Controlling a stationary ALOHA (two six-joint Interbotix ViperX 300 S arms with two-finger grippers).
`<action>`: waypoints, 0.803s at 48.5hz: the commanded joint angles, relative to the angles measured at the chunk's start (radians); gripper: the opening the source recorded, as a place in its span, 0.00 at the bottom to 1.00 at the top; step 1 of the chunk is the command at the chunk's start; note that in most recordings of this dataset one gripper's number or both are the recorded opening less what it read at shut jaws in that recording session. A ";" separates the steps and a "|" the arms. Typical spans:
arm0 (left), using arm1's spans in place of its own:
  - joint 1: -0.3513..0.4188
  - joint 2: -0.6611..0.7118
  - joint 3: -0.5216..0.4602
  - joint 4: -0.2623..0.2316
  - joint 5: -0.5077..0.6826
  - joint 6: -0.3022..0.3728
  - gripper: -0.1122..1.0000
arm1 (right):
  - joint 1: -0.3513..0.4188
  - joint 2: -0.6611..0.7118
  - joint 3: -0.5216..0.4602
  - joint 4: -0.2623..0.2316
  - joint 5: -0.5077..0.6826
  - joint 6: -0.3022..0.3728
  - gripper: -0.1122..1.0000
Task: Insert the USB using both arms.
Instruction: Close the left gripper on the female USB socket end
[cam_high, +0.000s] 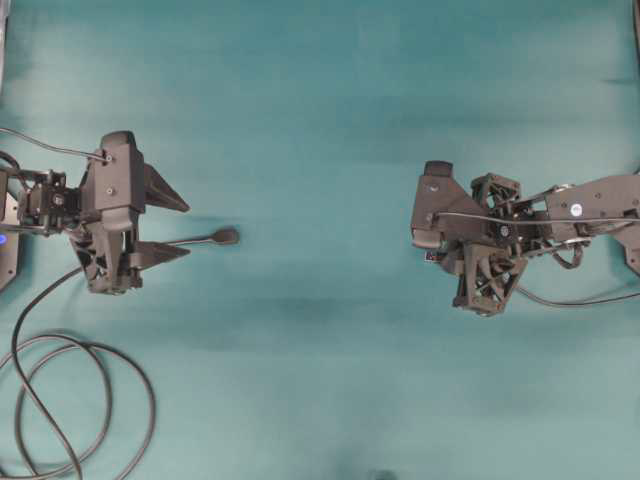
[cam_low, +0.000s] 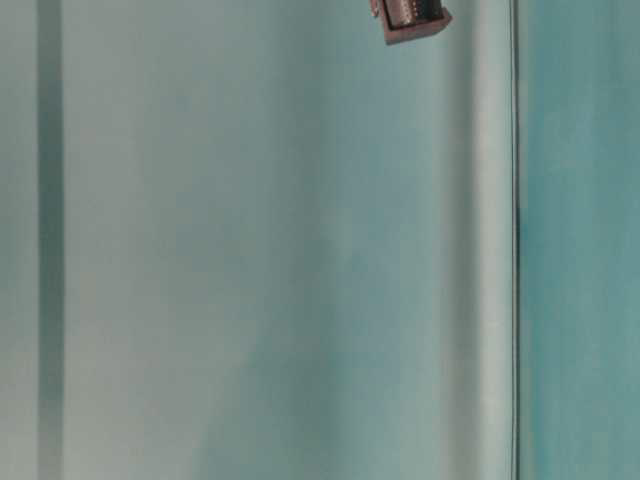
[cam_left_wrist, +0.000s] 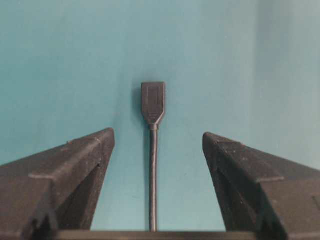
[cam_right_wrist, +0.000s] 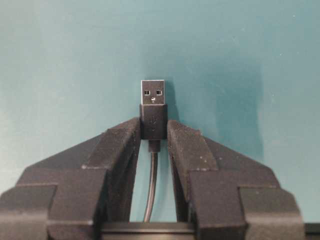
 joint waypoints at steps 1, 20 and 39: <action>-0.011 0.002 -0.015 0.003 -0.008 0.015 0.88 | 0.012 0.012 0.015 0.000 -0.005 0.002 0.30; -0.012 0.141 -0.051 0.002 -0.063 0.034 0.88 | 0.020 0.012 -0.005 0.002 -0.006 0.003 0.30; -0.005 0.250 -0.074 0.003 -0.112 0.043 0.85 | 0.026 0.011 -0.006 0.000 -0.006 0.003 0.30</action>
